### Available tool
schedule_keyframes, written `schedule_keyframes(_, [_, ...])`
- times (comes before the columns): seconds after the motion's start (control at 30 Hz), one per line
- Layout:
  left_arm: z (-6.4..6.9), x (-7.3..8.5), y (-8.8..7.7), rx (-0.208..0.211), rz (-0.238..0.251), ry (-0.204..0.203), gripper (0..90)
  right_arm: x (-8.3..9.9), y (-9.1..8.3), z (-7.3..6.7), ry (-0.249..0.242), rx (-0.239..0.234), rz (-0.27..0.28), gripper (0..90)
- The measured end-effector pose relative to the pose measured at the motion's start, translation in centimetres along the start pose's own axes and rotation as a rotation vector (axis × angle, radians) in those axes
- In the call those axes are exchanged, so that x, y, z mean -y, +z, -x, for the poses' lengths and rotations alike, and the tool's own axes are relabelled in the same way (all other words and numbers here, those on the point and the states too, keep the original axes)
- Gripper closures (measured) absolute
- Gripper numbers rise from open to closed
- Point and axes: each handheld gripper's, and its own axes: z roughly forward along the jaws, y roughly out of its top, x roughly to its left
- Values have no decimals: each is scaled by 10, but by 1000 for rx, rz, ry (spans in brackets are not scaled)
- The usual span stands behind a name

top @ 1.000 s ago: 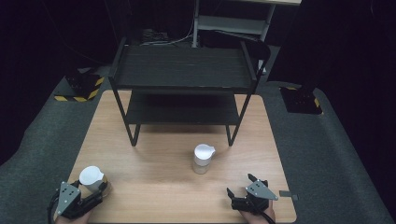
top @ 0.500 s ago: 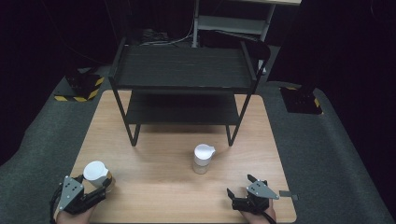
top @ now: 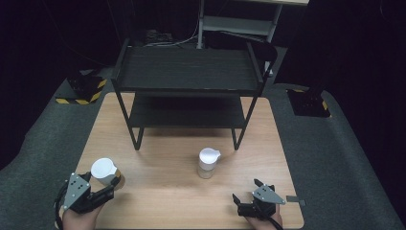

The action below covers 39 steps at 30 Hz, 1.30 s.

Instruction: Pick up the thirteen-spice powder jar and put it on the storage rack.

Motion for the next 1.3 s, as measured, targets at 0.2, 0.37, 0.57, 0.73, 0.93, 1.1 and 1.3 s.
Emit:
schedule_keyframes(0.2, [1,-7,5,16,3,10,302,0,0,0,1,2,2,1])
schedule_keyframes(0.37, [1,-12,10,29,15,11,302,0,0,1,-3,-1,2,0])
schedule_keyframes(0.57, [2,-21,16,51,9,26,302,1,0,1,0,-1,5,0])
schedule_keyframes(0.73, [1,-28,19,69,12,40,301,1,0,2,1,-4,5,0])
schedule_keyframes(0.93, [2,-37,24,91,24,38,302,1,-1,2,-2,-7,6,1])
schedule_keyframes(1.1, [2,-46,30,111,34,38,301,1,-1,2,-3,-8,5,2])
schedule_keyframes(1.3, [3,-56,36,127,44,41,302,1,0,2,-3,-11,5,2])
